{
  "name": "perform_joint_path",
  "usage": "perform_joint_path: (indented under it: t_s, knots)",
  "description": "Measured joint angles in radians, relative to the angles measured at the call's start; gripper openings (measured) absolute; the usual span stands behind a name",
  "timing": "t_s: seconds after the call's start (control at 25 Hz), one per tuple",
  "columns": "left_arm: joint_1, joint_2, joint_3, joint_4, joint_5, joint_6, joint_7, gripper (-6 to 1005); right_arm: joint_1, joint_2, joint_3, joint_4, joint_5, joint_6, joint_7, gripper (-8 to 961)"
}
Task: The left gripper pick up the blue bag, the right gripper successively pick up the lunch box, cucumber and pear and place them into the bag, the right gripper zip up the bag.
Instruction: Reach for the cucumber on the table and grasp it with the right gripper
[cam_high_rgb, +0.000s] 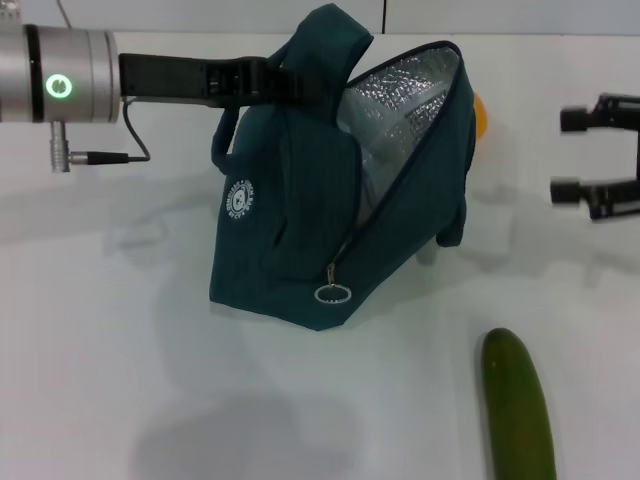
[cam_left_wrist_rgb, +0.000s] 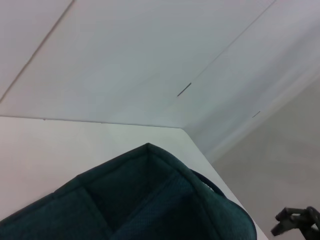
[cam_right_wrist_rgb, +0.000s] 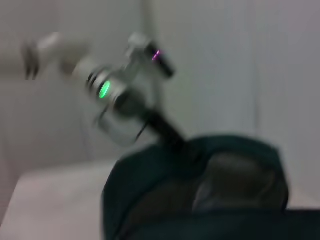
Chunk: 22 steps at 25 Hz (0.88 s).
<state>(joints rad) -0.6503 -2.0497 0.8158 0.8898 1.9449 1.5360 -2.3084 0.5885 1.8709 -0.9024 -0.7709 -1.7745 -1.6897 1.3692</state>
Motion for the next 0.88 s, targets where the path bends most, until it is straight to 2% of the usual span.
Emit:
perform_joint_path:
  t_s: [0.16, 0.28, 0.32, 0.36, 0.48, 0.72, 0.8, 0.88]
  knots:
    - [0.002, -0.004, 0.0, 0.001, -0.001, -0.001, 0.01, 66, 0.103, -0.01, -0.057, -0.185, -0.229, -0.101, 0.082, 862]
    - [0.0, -0.005, 0.0, 0.004, -0.001, -0.001, 0.014, 66, 0.184, 0.002, -0.116, -0.281, -0.363, -0.173, 0.135, 860]
    - [-0.001, -0.005, 0.0, 0.004, -0.002, -0.001, 0.016, 66, 0.184, 0.002, -0.116, -0.281, -0.363, -0.173, 0.135, 860]
    - [-0.002, -0.006, 0.0, 0.004, -0.002, -0.001, 0.018, 66, 0.256, 0.022, -0.174, -0.329, -0.451, -0.236, 0.161, 859]
    - [-0.001, -0.01, 0.0, 0.004, -0.003, -0.001, 0.023, 66, 0.314, 0.044, -0.235, -0.357, -0.509, -0.274, 0.17, 858]
    - [0.016, -0.02, -0.001, 0.0, -0.004, -0.015, 0.042, 66, 0.392, 0.097, -0.416, -0.418, -0.619, -0.282, 0.153, 850]
    - [0.023, -0.025, -0.001, 0.0, -0.004, -0.02, 0.048, 66, 0.414, 0.127, -0.477, -0.432, -0.651, -0.28, 0.116, 849]
    - [0.03, -0.028, -0.002, 0.0, -0.005, -0.023, 0.052, 66, 0.419, 0.138, -0.506, -0.449, -0.666, -0.276, 0.087, 847]
